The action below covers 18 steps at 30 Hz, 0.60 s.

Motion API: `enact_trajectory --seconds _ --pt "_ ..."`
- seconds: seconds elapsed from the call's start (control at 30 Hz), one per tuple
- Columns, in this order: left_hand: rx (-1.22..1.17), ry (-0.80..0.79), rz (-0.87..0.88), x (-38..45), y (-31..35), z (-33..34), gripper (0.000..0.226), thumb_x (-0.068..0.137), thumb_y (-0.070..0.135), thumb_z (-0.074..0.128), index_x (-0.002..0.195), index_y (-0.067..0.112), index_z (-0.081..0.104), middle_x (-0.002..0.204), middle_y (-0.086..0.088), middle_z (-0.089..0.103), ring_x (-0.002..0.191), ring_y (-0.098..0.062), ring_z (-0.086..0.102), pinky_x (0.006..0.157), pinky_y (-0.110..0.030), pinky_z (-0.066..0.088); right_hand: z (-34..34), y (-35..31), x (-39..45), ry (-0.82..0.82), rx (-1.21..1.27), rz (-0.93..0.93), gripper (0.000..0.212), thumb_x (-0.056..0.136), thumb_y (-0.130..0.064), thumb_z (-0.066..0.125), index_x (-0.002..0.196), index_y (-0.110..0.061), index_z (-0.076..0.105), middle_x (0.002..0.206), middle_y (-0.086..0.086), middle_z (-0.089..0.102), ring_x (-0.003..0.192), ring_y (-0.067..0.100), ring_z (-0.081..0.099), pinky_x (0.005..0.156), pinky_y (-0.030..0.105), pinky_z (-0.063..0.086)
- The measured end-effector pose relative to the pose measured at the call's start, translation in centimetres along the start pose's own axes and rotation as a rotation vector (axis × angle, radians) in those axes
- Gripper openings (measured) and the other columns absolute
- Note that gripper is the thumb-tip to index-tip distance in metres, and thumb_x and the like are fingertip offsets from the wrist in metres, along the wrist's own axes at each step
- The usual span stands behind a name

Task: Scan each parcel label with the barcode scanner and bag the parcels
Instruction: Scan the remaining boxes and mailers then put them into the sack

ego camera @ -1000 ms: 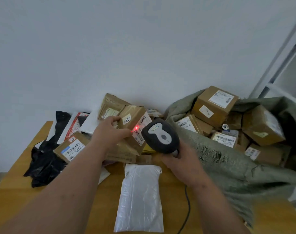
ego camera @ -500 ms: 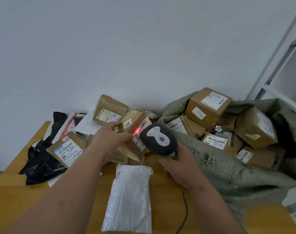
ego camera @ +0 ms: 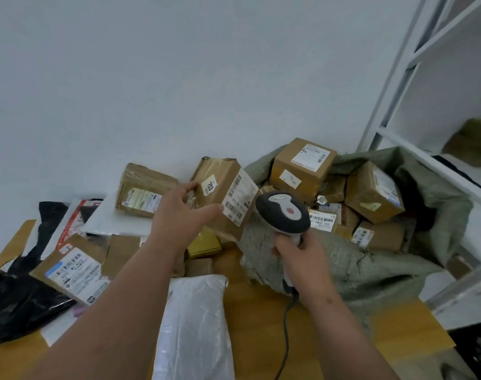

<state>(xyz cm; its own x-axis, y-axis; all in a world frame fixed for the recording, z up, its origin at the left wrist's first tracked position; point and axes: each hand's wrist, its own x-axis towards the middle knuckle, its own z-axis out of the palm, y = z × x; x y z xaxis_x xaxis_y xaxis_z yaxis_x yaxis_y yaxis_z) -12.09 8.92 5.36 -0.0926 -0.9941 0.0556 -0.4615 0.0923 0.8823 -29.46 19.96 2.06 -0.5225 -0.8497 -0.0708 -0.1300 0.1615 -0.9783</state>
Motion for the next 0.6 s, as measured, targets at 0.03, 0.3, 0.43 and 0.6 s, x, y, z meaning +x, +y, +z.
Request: enact_trajectory --seconds 0.03,0.3,0.43,0.6 --pt "0.011 -0.009 0.014 0.1 0.2 0.3 0.073 0.07 0.041 0.082 0.135 0.032 0.051 0.123 0.005 0.057 0.106 -0.017 0.058 0.083 -0.034 0.05 -0.2 0.3 0.1 0.035 -0.012 0.004 0.004 0.09 -0.023 0.064 0.094 -0.022 0.061 0.086 0.009 0.068 0.083 0.025 0.066 0.064 0.034 0.051" --pt "0.045 -0.067 0.096 0.6 1.3 2.8 0.077 0.067 0.05 0.08 0.135 0.036 0.049 0.127 0.005 0.053 0.11 -0.017 0.056 0.092 -0.039 0.051 -1.9 2.4 0.7 0.168 -0.027 0.059 0.008 0.083 -0.043 0.064 0.086 -0.047 0.059 0.092 -0.003 0.068 0.088 0.024 0.068 0.083 0.059 0.057" --pt "-0.001 -0.083 0.112 0.6 2.5 4.7 0.082 0.056 0.059 0.079 0.131 0.04 0.05 0.12 0.008 0.057 0.104 -0.017 0.061 0.087 -0.044 0.056 -4.2 3.2 1.3 0.178 -0.056 0.083 0.011 0.088 -0.041 0.063 0.086 -0.049 0.056 0.086 -0.005 0.066 0.084 0.021 0.067 0.084 0.055 0.057" --pt "0.022 -0.024 0.192 0.9 5.3 7.3 0.078 0.065 0.05 0.081 0.135 0.033 0.05 0.124 0.01 0.046 0.117 -0.016 0.049 0.099 -0.045 0.049 -7.9 3.6 3.6 0.168 -0.127 0.155 0.014 0.091 -0.045 0.057 0.102 -0.05 0.05 0.092 -0.012 0.063 0.085 0.021 0.066 0.087 0.05 0.054"
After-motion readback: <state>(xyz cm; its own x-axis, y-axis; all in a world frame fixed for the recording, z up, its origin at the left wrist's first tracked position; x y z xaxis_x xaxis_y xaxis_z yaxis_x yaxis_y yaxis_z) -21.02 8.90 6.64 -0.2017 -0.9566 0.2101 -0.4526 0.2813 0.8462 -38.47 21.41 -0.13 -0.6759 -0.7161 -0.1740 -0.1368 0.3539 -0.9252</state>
